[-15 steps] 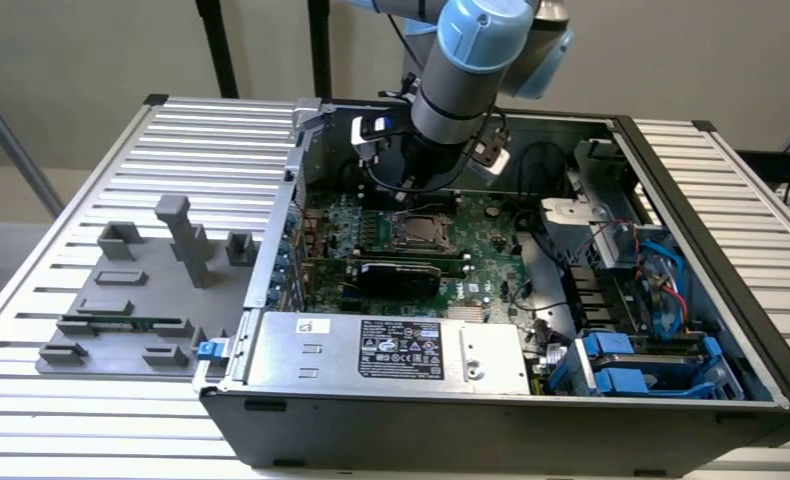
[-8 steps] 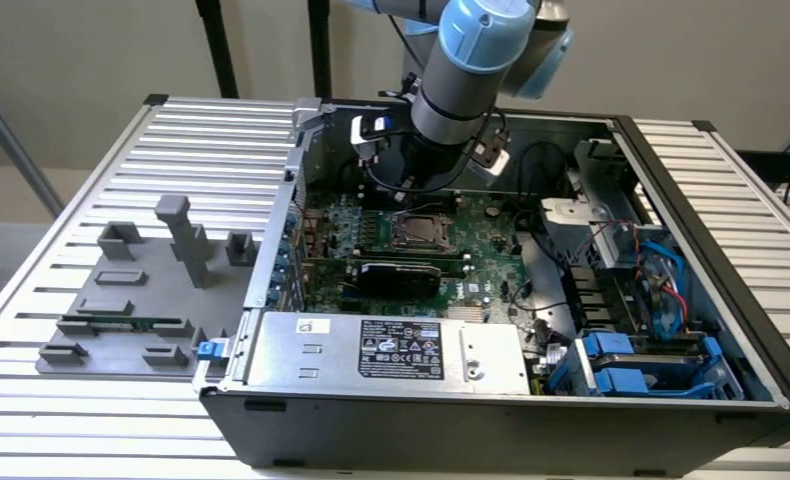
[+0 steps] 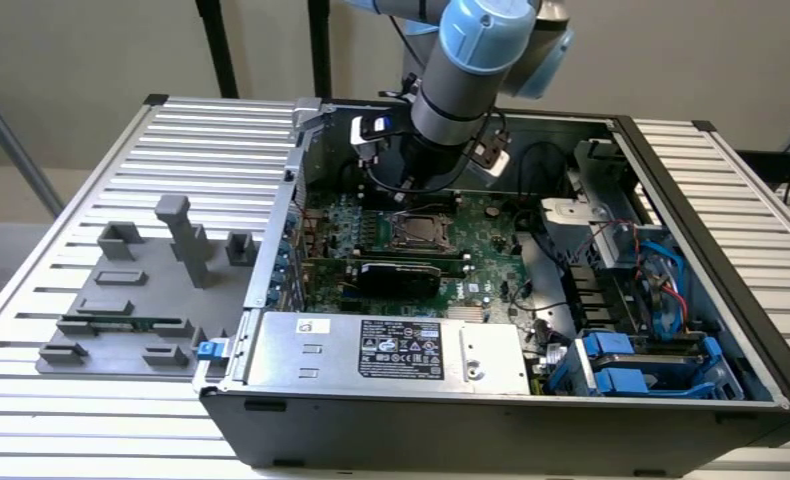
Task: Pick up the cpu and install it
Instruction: 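Install the first cpu locking lever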
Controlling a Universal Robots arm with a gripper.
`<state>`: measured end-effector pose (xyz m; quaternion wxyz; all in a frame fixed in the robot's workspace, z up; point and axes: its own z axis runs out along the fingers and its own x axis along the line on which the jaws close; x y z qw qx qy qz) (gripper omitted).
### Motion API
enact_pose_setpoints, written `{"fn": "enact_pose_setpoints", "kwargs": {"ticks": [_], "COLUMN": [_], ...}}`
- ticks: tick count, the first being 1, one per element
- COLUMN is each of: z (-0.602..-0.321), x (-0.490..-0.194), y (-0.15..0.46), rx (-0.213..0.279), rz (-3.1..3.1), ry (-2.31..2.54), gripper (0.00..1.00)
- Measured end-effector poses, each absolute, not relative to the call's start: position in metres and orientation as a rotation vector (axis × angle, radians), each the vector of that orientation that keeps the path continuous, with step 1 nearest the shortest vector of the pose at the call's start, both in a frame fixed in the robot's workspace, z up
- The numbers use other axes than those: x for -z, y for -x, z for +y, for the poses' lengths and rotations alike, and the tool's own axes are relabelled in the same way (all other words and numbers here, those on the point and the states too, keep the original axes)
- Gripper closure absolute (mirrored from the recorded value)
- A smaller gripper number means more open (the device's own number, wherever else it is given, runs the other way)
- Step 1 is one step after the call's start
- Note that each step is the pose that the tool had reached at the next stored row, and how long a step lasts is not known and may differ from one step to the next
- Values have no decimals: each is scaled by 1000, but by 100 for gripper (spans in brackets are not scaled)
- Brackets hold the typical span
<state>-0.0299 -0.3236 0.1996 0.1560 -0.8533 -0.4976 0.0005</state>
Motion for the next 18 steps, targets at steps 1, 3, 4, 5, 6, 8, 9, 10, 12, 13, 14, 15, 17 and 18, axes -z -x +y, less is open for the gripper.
{"fn": "enact_pose_setpoints", "kwargs": {"ticks": [1,3,4,5,6,8,9,10,12,13,14,15,17,18], "z": [-324,-324,-324,-324,-324,-324,-324,-324,-324,-324,-324,-324,-324,-324], "x": [-200,-199,-199,-199,-199,-199,-199,-199,-199,-199,-199,-199,-198,-198], "y": [29,25,22,19,16,12,10,9,7,6,6,5,4,4], "rx": [-2,-2,-2,-2,-3,-4,-4,-4,-5,-5,-5,-5,-5,-5], "rz": [-1425,-1425,-1425,-1424,-1424,-1424,-1424,-1424,-1424,-1424,-1424,-1424,-1424,-1424], "ry": [2443,2443,2443,2443,2442,2442,2442,2442,2442,2442,2442,2442,2442,2442], "gripper": [89,89,89,89,89,89,89,89,89,89,89,89,89,89]}}
